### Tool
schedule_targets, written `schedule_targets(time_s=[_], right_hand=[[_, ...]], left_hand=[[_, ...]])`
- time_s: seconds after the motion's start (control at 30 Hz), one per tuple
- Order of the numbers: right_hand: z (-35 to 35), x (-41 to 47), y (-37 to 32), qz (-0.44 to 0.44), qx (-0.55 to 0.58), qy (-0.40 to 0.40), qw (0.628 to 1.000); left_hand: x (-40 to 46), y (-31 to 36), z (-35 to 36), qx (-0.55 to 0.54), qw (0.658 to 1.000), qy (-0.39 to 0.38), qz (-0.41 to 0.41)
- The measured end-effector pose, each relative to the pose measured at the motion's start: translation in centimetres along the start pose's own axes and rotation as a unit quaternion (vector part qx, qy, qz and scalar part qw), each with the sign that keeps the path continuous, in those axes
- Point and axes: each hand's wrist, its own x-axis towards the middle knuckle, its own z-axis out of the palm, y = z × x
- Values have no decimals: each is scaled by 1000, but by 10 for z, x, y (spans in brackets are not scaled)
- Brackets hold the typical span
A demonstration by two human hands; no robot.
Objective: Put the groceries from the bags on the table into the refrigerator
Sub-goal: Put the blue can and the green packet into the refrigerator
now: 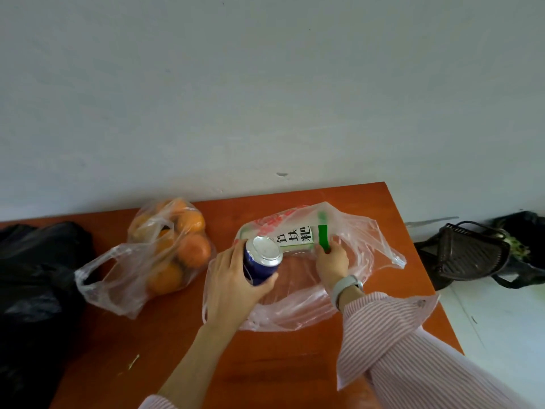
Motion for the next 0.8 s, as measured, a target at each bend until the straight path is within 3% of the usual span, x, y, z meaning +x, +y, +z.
schedule_targets(time_s=[0.17,0.43,0.67,0.8], right_hand=[[-15,-47,-10,-179,-73,-17,981],[-52,-81,-106,-424,-191,-18,885],[-96,-108,-168,-456,-136,-13,880],[-111,-120,-182,-371,69,21,926]], left_hand=[[2,-2,-8,-11,1000,20,16],[14,11,-44,-123,989,75,-23],[21,11,-72,-195,974,114,-36],[18,14,-82,-229,965,122,-29]])
